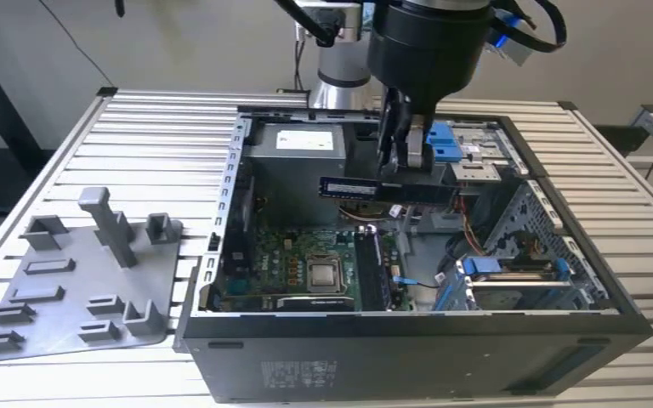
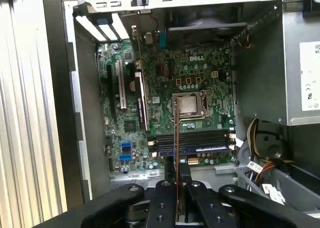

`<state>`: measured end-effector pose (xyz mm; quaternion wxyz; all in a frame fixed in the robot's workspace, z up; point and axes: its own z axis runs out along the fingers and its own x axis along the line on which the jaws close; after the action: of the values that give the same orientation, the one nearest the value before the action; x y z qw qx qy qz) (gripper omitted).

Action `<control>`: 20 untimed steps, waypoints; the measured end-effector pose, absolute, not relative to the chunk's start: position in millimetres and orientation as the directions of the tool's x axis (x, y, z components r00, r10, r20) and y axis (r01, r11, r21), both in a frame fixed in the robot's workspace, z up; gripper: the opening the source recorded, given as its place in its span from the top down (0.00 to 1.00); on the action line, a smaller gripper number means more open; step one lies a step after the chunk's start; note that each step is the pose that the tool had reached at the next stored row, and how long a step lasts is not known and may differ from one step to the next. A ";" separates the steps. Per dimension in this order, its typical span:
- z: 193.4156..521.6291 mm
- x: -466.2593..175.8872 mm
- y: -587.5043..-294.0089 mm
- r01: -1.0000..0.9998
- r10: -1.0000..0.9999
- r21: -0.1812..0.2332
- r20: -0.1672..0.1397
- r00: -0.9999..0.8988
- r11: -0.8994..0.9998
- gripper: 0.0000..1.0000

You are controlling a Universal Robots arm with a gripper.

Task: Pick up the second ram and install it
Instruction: 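Pick up the second ram and move it above second insertion slot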

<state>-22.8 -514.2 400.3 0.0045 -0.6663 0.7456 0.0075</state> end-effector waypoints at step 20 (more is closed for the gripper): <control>400.3 -1.8 -513.9 -0.994 -0.994 0.005 -0.017 -0.112 0.112 0.85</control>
<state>-1.8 -513.9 400.3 0.0046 -0.6663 0.7457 0.0075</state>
